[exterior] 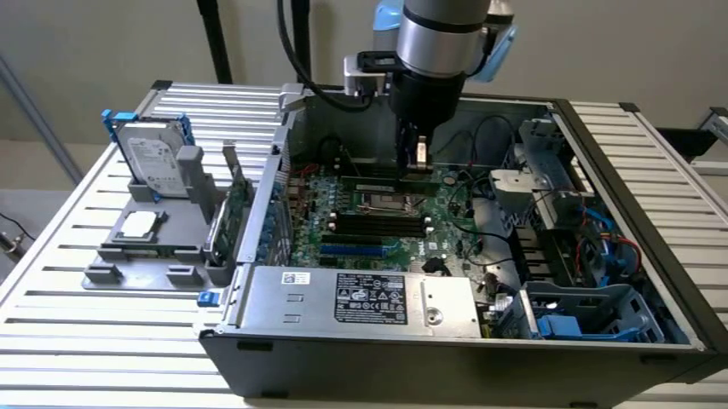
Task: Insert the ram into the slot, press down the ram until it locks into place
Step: 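Insert the ram into the slot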
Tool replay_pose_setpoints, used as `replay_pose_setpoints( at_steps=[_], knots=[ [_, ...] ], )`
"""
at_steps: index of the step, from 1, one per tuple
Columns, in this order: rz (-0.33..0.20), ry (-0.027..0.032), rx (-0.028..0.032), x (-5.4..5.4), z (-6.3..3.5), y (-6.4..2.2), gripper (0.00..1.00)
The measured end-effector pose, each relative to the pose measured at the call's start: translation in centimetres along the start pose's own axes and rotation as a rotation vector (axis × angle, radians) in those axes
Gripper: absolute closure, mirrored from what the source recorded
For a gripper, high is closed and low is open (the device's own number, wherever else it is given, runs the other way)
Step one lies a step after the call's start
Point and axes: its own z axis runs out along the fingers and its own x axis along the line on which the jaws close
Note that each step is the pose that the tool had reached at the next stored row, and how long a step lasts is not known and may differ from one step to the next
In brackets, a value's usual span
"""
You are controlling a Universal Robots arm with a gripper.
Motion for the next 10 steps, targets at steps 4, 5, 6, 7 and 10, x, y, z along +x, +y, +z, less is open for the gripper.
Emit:
replay_pose_setpoints(
  at_steps=[4, 5, 6, 7, 10],
  knots=[
    [-0.002, 0.0001, -0.0001, 0.1, 0.72, 0.0, 0.87],
    [-0.002, 0.0, 0.0, 0.1, 0.92, 0.03, 0.87],
    [-0.003, 0.0, 0.0, 0.1, 1.1, 0.08, 0.87],
    [-0.003, 0.0002, -0.0001, 0.1, 1.29, 0.17, 0.87],
    [-0.005, 0.0002, 0.0013, 0.1, 1.82, 0.42, 0.87]
  ],
)
